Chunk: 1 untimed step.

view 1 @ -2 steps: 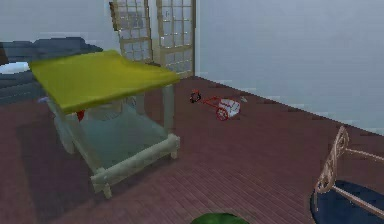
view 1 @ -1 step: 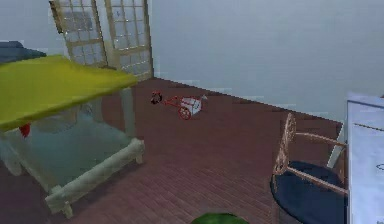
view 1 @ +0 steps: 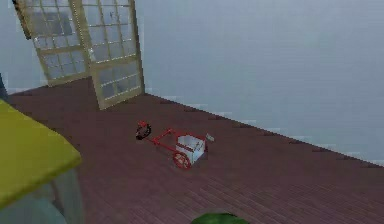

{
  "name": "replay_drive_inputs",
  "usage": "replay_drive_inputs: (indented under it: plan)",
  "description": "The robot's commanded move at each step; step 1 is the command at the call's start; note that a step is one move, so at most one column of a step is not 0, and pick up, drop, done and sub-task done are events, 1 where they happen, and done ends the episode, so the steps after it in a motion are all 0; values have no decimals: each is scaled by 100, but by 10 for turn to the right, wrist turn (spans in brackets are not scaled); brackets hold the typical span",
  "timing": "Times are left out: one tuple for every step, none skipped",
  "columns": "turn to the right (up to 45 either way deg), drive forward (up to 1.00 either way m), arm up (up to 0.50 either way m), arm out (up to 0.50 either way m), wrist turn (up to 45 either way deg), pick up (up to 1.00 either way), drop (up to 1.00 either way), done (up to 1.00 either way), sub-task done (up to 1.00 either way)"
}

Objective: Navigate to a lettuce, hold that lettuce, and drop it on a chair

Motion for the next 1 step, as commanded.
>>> replay_drive_inputs:
  plan:
    - [90,0,0,0,0,0,0,0,0]
